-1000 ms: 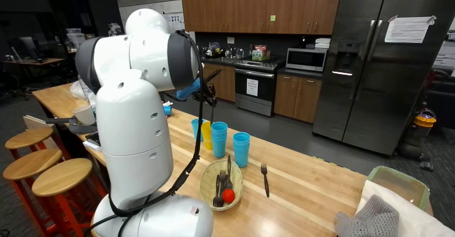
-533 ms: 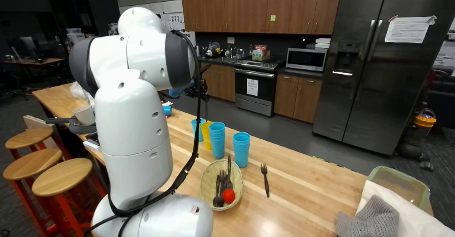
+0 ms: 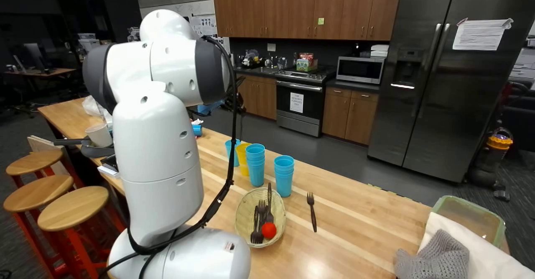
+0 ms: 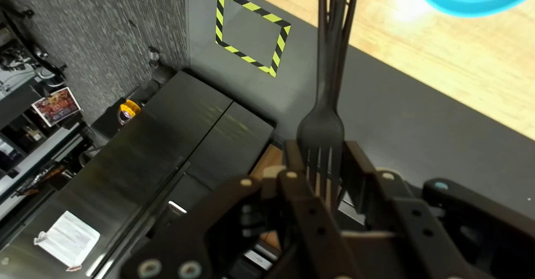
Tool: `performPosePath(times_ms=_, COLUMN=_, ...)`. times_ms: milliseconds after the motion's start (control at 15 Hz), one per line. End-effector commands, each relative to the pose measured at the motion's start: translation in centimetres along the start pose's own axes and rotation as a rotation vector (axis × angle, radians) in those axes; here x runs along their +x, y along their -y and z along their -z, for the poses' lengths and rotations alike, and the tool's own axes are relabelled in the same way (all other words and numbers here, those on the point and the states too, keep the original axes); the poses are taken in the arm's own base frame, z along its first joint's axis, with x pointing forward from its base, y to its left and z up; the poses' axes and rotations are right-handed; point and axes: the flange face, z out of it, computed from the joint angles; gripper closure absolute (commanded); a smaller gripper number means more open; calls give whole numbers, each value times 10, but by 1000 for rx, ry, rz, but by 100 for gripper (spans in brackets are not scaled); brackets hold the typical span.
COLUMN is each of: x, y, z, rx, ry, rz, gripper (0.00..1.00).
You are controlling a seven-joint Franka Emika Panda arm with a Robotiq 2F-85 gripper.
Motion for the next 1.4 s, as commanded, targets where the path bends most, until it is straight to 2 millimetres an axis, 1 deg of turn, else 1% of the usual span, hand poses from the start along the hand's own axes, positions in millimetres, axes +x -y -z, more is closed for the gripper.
performPosePath(times_ms=0, x=-6, y=3, z=-12, rx=-8, ry=-23, rz=-102, gripper=94)
performPosePath(times_ms=333, x=-19, y=9, z=-30, rx=-57, ry=-1, rz=-178, gripper=94)
performPosePath(times_ms=1000, x=-38, y=6, z=-42, rx=-141, ry=34, rz=-273, gripper=94)
performPosePath(times_ms=1067, x=-39, y=6, z=-43, rx=-143, ry=39, rz=-281, gripper=78)
performPosePath(times_ms=1133, x=-40, y=6, z=-44, rx=-148, ry=43, rz=-287, gripper=50)
performPosePath(times_ms=1200, x=-41, y=5, z=-44, rx=-152, ry=48, rz=-292, gripper=49)
performPosePath(times_ms=1267, x=-42, y=4, z=-44, rx=-156, ry=51, rz=-298, gripper=45)
performPosePath(times_ms=1333, x=-43, y=3, z=-44, rx=-162, ry=54, rz=-301, gripper=38)
